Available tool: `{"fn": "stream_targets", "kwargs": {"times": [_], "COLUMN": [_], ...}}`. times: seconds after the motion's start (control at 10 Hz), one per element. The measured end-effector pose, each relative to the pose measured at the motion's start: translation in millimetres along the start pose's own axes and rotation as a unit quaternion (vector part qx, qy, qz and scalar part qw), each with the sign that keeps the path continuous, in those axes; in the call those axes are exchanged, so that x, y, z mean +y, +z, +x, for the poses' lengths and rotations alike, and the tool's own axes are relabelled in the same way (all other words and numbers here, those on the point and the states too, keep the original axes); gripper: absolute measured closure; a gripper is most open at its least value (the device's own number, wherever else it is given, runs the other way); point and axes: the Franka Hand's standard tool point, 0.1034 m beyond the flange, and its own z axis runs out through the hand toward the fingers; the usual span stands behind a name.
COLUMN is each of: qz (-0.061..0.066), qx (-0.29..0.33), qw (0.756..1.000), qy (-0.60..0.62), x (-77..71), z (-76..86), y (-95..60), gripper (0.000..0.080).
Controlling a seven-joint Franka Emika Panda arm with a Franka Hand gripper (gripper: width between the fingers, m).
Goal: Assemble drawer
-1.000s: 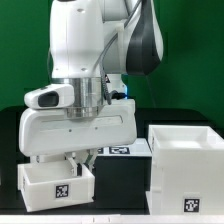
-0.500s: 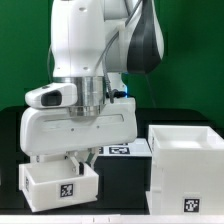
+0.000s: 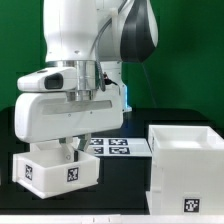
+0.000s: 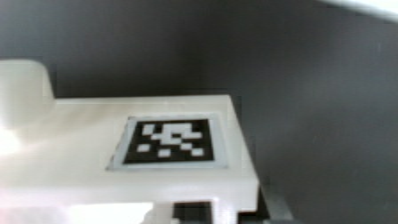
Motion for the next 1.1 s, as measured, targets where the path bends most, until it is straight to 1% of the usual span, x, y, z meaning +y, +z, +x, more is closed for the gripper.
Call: {"fn": "stream_targets", "kwargs": {"times": [0.2,0.3,0.4,0.5,0.6,0.7,0.8,1.1], "qz": [-0.003,-0.003,0.001,0.003,-0.011,-0.028,-0.018,-0.016], "qx": [-0.004,-0.007,-0.005,0.000,0.009,0.017,0.011,0.009], "qw": [0.998,0.991,0.989,0.987,0.983,0.983,0.984,0.981], "qy": [-0.063,-0.133,-0.148,-0.158,-0.182,-0.182,-0.179,-0.194], "x": [0.8,1.3,0.8,-3.5,-4.7,-7.5,-10.0,-11.1], "z": [0.4,5.8,16.4,27.8,34.2,31.4,27.8,27.8], "y": [0.2,0.8,0.6,0.3,-1.1,-0.7,1.7,4.0], "gripper": [0.0761,0.0761,0.0761,0.0761,0.0761,0.0761,0.0761,0.0761]}}
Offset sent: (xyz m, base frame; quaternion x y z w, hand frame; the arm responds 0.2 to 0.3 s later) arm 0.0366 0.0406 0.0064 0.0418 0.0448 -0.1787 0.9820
